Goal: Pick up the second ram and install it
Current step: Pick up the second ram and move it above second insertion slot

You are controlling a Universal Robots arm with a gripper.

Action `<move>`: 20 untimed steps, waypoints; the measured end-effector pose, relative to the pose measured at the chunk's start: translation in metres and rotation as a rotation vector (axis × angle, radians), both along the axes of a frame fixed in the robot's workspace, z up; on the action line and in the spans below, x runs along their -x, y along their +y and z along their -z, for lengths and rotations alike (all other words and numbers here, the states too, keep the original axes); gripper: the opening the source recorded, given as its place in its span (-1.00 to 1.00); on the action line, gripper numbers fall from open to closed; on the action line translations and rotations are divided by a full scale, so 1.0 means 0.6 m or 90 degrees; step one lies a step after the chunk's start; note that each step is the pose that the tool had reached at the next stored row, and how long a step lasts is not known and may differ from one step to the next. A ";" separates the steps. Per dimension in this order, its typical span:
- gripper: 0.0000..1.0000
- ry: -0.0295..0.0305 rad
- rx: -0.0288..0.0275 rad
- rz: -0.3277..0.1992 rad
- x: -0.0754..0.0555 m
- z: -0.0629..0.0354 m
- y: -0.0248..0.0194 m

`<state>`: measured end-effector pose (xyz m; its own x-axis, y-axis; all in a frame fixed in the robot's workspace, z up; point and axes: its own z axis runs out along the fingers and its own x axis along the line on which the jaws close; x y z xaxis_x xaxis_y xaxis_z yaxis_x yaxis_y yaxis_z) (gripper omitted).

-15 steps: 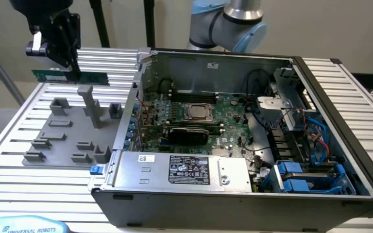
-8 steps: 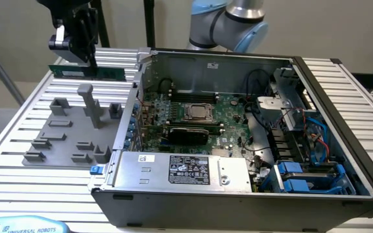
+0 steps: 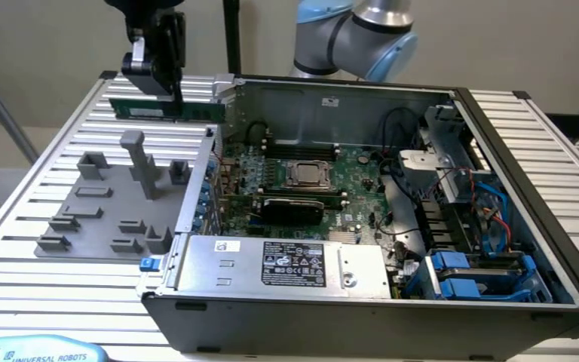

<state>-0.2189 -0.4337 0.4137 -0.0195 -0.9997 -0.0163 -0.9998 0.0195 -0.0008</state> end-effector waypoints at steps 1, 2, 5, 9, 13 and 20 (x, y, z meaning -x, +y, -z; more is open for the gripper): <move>-0.73 0.0000 0.0000 0.000 -0.008 0.000 0.0017; -0.73 0.0000 0.0000 0.000 -0.015 0.000 0.0037; -0.73 -0.0001 0.0000 0.000 -0.037 0.001 0.0106; -0.73 0.0000 0.0000 0.000 -0.066 0.003 0.0223; -0.73 -0.0001 -0.0001 0.000 -0.092 0.007 0.0370; -0.73 -0.0001 0.0000 0.000 -0.139 0.019 0.0637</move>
<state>-0.1354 -0.3955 0.4024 -0.0195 -0.9997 -0.0164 -0.9998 0.0195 -0.0009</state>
